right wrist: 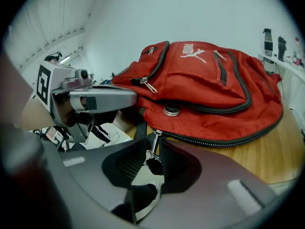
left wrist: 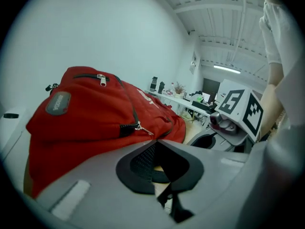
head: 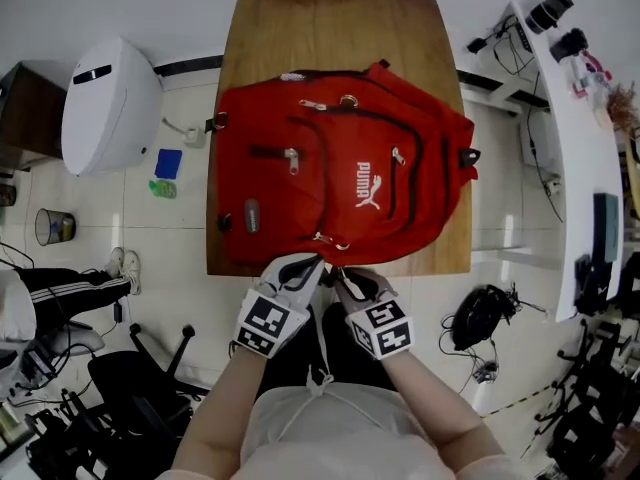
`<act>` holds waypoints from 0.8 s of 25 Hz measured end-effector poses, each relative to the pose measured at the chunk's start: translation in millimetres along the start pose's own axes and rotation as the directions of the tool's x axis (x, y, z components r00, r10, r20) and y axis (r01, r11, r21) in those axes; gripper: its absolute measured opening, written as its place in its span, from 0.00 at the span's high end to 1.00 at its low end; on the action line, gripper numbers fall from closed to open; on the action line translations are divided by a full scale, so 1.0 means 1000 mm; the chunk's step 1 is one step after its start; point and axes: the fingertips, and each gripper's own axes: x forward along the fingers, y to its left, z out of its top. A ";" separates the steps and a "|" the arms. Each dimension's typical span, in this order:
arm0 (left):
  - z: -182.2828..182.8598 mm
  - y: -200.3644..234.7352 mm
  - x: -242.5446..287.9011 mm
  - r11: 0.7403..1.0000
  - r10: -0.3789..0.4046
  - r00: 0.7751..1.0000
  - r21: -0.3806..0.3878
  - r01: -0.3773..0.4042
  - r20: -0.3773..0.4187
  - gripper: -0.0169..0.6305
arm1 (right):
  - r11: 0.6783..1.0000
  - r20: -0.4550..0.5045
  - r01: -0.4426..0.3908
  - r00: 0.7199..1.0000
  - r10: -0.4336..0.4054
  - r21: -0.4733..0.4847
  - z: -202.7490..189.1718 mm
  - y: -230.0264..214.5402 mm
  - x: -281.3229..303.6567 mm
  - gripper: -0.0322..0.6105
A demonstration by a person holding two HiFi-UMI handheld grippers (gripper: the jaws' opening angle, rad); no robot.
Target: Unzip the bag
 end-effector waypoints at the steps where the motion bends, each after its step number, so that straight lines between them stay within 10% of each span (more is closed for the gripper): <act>1: -0.004 0.001 0.003 1.000 -0.002 1.000 -0.008 0.002 -0.008 0.96 | 1.000 0.001 0.000 1.000 0.000 0.000 0.001 0.000 0.002 0.83; 20: -0.024 -0.007 0.032 1.000 -0.017 0.992 -0.020 0.015 -0.122 0.96 | 0.997 -0.079 0.055 0.995 -0.059 -0.045 -0.010 -0.037 -0.023 0.93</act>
